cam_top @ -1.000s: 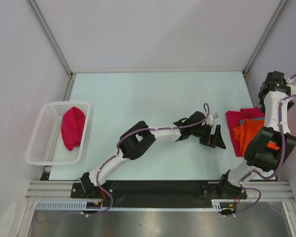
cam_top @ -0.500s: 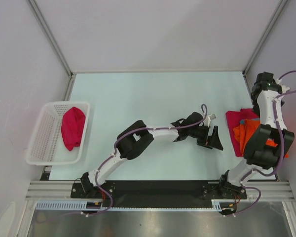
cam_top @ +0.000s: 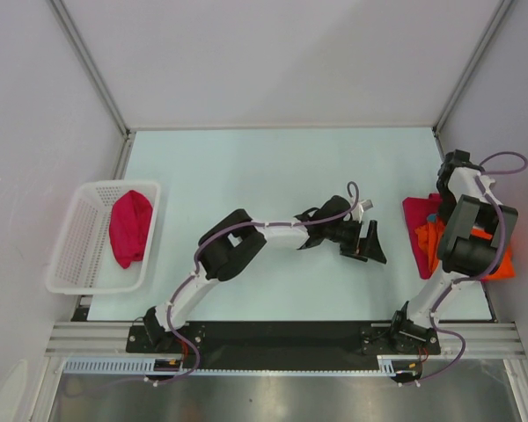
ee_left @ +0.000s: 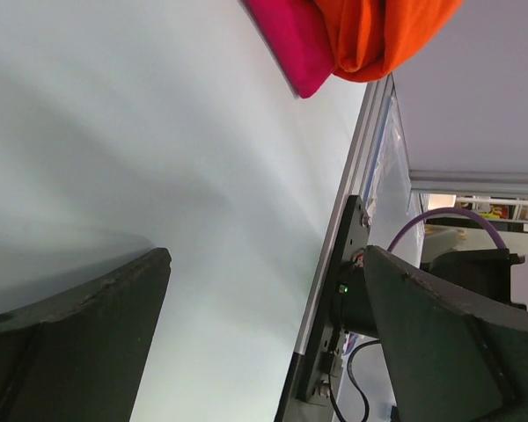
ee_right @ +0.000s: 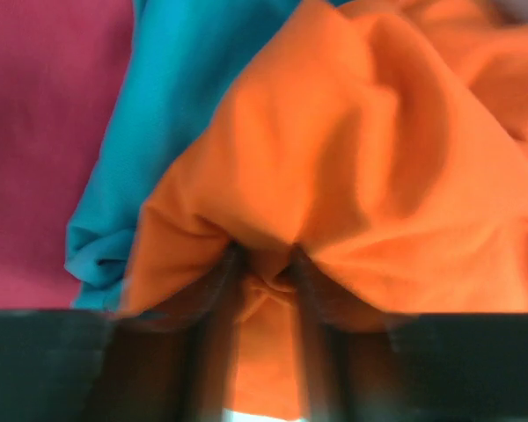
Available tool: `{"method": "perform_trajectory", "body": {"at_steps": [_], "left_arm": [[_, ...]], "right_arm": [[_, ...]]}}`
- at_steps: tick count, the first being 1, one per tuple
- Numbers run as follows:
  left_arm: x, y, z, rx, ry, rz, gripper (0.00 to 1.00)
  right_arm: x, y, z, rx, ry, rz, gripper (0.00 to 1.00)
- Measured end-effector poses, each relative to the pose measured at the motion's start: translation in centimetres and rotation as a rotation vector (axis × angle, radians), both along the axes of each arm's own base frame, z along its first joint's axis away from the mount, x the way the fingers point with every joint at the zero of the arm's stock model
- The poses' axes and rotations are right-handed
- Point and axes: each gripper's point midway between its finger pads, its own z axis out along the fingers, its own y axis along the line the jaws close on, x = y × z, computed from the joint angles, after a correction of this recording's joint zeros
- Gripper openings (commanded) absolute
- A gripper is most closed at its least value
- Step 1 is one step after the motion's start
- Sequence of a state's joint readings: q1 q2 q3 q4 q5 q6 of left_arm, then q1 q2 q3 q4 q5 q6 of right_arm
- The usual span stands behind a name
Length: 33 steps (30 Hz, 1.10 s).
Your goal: Fold and stack the t-shirts
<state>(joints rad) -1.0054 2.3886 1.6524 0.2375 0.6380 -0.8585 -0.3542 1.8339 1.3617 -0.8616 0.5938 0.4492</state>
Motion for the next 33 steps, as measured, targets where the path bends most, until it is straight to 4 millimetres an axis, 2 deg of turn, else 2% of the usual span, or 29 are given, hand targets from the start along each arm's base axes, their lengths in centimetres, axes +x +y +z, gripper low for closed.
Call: {"method": "perform_trajectory", "body": {"at_steps": [1, 4, 10, 15, 19, 20, 21, 22, 25, 28, 30, 33], "left_arm": [[0.1, 0.1, 0.0, 0.000, 0.001, 0.002, 1.00], [0.4, 0.2, 0.0, 0.000, 0.001, 0.006, 1.00], [0.5, 0.2, 0.0, 0.000, 0.001, 0.007, 0.99], [0.5, 0.2, 0.1, 0.007, 0.005, 0.008, 1.00], [0.5, 0.2, 0.1, 0.009, 0.005, 0.008, 1.00], [0.5, 0.2, 0.1, 0.009, 0.006, 0.009, 0.99], [0.5, 0.2, 0.1, 0.009, 0.006, 0.008, 1.00], [0.5, 0.2, 0.1, 0.009, 0.006, 0.009, 0.99], [0.5, 0.2, 0.1, 0.009, 0.007, 0.009, 1.00], [0.6, 0.2, 0.1, 0.009, 0.007, 0.009, 1.00], [0.6, 0.2, 0.0, 0.007, 0.006, 0.009, 1.00], [0.6, 0.3, 0.0, 0.004, 0.005, 0.009, 1.00]], "right_arm": [[0.1, 0.2, -0.5, 0.006, 0.004, 0.004, 0.00], [0.2, 0.6, -1.6, 0.022, 0.012, 0.016, 0.00], [0.9, 1.2, -1.7, 0.010, 0.001, 0.058, 0.00], [2.1, 3.0, 0.2, -0.014, -0.042, 0.125, 0.00], [3.3, 4.5, 2.8, -0.043, -0.109, 0.176, 0.00], [3.6, 4.8, 3.4, -0.046, -0.126, 0.184, 0.06], [3.9, 4.8, 4.1, -0.049, -0.144, 0.188, 0.34], [4.1, 4.7, 4.4, -0.050, -0.151, 0.185, 0.40], [4.5, 3.8, 4.7, -0.050, -0.150, 0.148, 0.45], [4.4, 3.2, 3.6, -0.043, -0.116, 0.129, 0.53], [4.0, 3.2, 2.7, -0.029, -0.080, 0.123, 0.54], [3.8, 3.3, 2.8, -0.031, -0.069, 0.124, 0.55]]}}
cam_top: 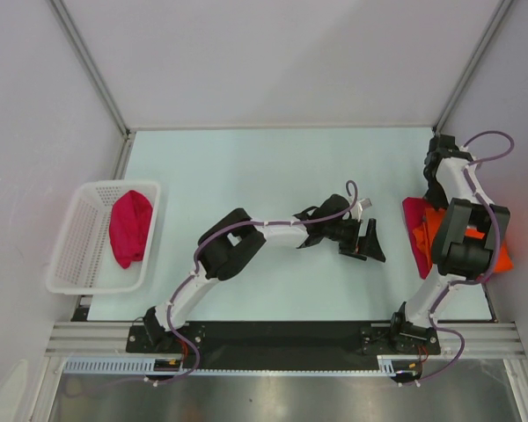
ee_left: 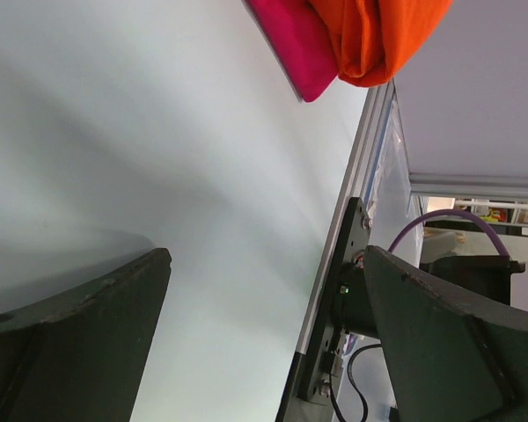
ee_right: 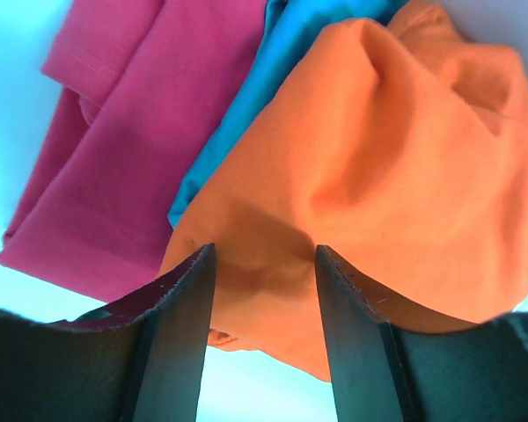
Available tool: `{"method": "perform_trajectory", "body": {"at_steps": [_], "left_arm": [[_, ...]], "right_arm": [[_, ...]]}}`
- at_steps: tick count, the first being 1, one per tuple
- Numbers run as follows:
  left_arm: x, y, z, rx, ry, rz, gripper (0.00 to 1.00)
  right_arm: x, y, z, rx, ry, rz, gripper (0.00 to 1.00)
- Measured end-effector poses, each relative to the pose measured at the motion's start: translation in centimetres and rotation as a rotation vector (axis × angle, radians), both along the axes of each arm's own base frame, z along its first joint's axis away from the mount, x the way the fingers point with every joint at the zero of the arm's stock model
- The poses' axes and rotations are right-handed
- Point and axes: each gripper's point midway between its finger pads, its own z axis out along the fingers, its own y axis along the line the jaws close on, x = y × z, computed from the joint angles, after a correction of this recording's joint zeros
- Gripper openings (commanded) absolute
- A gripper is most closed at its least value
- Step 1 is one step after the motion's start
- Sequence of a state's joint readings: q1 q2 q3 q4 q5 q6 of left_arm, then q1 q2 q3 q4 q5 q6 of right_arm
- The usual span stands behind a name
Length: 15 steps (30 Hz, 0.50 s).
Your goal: Fold and stack the t-shirts
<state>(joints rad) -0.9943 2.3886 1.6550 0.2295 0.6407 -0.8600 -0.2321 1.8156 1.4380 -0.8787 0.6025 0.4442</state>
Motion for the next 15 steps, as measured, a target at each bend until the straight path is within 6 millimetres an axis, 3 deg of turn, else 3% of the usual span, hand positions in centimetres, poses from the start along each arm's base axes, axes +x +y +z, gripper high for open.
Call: {"method": "perform_trajectory", "body": {"at_steps": [6, 10, 15], "left_arm": [[0.0, 0.0, 0.0, -0.005, 0.000, -0.001, 1.00], [0.0, 0.0, 0.0, -0.006, 0.000, -0.001, 1.00], [0.0, 0.1, -0.1, -0.011, -0.001, -0.003, 1.00]], "right_arm": [[0.0, -1.3, 1.4, -0.030, -0.027, -0.031, 0.54], [-1.9, -3.0, 1.5, -0.042, -0.028, -0.096, 0.54], [-5.5, -4.0, -1.0, -0.012, 0.011, -0.191, 0.53]]}}
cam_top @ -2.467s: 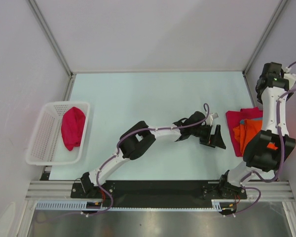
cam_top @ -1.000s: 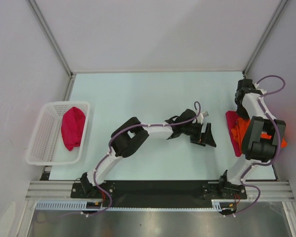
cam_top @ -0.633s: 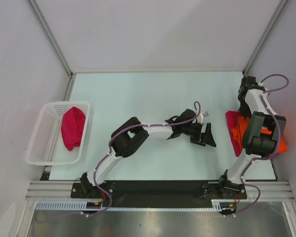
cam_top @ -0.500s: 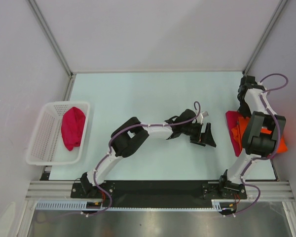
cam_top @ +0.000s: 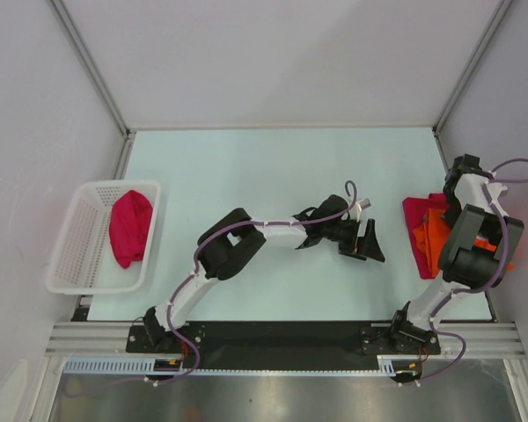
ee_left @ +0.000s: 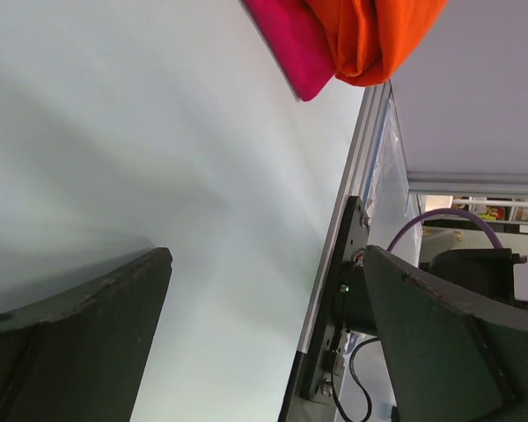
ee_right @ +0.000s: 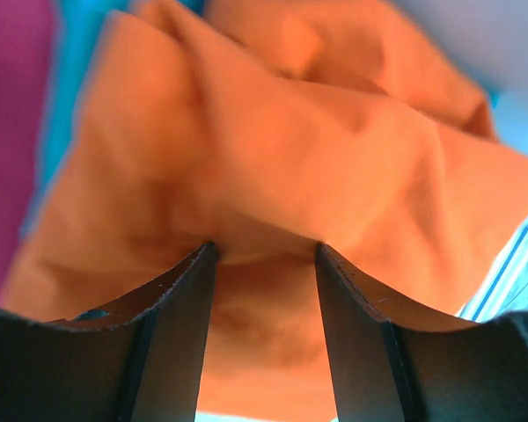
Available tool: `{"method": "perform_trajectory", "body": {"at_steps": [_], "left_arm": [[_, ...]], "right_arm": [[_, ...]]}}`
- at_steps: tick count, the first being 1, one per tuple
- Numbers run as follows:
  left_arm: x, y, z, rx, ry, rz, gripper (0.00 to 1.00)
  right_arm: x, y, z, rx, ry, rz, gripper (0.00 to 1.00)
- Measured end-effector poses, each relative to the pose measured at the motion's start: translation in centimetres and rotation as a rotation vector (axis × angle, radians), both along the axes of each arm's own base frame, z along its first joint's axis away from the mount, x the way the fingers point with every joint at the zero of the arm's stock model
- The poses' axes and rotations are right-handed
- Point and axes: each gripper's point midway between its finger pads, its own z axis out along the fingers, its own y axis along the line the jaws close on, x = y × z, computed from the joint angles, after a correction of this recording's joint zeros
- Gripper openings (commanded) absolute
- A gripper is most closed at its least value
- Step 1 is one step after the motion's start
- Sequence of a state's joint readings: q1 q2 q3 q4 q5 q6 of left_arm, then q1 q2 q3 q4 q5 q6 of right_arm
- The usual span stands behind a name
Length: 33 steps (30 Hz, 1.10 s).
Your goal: Fold and stack the t-shirts
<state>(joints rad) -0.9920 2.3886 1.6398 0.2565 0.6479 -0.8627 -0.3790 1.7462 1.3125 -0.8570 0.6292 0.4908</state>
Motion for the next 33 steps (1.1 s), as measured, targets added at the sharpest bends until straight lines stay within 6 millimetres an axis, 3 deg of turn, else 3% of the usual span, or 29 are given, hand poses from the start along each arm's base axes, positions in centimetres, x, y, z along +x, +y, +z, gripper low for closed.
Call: {"method": "perform_trajectory", "body": {"at_steps": [4, 11, 16, 20, 24, 27, 33], "left_arm": [[-0.1, 0.2, 0.1, -0.006, -0.006, 0.001, 1.00], [0.0, 1.0, 0.0, 0.013, -0.007, 0.014, 1.00], [0.0, 1.0, 0.0, 0.015, -0.006, 0.015, 1.00], [0.0, 1.1, 0.0, 0.017, -0.006, 0.018, 1.00], [0.0, 1.3, 0.0, 0.025, -0.006, 0.022, 1.00], [-0.1, 1.7, 0.0, 0.033, -0.007, 0.027, 0.99], [-0.2, 2.3, -0.1, 0.043, -0.015, 0.031, 1.00]], "right_arm": [[-1.6, -0.2, -1.9, 0.041, 0.017, -0.046, 0.53], [-0.9, -0.1, -2.9, 0.049, 0.027, -0.036, 0.52], [1.6, 0.9, -0.2, 0.017, -0.022, 0.025, 0.52], [4.2, 2.0, 4.8, -0.046, -0.146, 0.085, 0.54], [4.2, 1.3, 8.6, -0.100, -0.239, 0.072, 0.54], [3.2, -0.1, 8.6, -0.115, -0.234, 0.025, 0.53], [1.7, -1.5, 5.7, -0.096, -0.157, -0.030, 0.53]]}}
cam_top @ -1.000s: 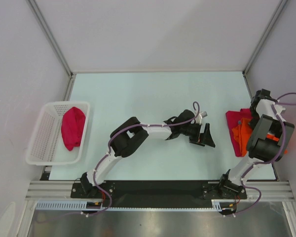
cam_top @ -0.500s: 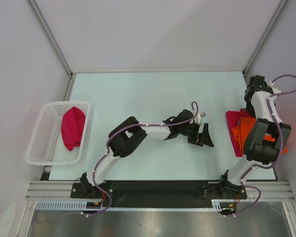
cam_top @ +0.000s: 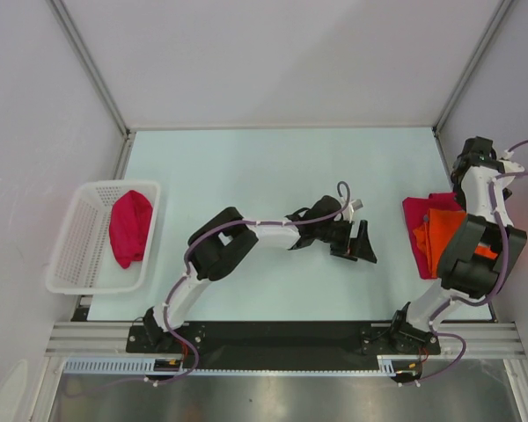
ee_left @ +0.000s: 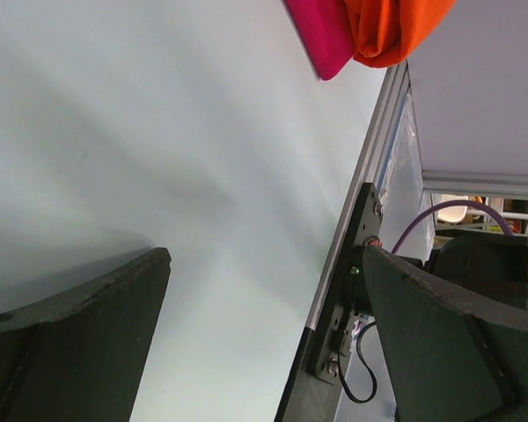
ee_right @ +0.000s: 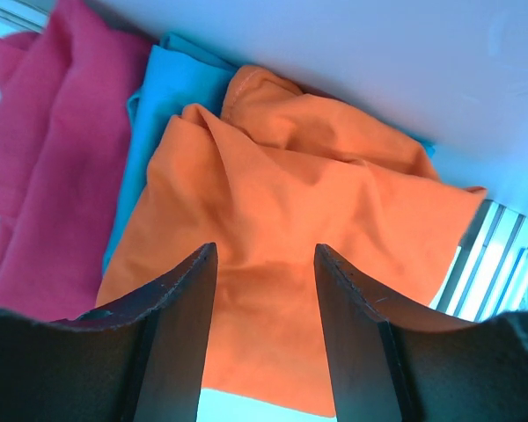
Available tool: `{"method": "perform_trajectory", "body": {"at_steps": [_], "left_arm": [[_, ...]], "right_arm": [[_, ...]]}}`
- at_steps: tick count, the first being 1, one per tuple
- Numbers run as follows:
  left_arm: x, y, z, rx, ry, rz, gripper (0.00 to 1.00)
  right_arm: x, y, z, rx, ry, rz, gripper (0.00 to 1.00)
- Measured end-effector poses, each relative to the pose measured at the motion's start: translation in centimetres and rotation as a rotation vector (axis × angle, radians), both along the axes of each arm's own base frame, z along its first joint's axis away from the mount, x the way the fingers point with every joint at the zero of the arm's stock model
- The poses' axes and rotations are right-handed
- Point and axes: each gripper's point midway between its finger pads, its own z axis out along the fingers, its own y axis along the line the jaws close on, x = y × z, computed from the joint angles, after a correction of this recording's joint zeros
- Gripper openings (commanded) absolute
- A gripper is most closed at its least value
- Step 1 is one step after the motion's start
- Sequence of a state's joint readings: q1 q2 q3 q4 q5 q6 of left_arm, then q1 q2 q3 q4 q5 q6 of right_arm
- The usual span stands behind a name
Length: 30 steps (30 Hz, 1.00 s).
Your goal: Fold and stack the t-shirts
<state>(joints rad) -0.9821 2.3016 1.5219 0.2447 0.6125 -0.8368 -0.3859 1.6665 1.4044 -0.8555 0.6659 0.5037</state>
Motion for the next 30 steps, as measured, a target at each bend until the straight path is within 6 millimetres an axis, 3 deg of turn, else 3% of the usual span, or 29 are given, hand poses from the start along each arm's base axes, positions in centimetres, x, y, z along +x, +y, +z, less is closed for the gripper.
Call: {"method": "perform_trajectory", "body": {"at_steps": [7, 16, 25, 30], "left_arm": [[0.2, 1.0, -0.1, 0.018, -0.001, 0.012, 1.00], [0.4, 2.4, -0.2, 0.026, -0.001, 0.026, 1.00], [0.6, 4.6, -0.2, 0.049, -0.009, 0.041, 0.99], [1.1, 6.8, 0.1, 0.100, -0.029, 0.093, 1.00]], "right_arm": [[0.0, -0.5, -2.7, 0.006, 0.056, -0.019, 0.52], [-0.5, -1.6, -4.3, -0.035, 0.084, -0.053, 0.52], [-0.1, -2.0, -4.6, -0.051, 0.095, -0.052, 0.53], [2.1, 0.0, -2.5, -0.074, 0.039, 0.018, 0.53]]}}
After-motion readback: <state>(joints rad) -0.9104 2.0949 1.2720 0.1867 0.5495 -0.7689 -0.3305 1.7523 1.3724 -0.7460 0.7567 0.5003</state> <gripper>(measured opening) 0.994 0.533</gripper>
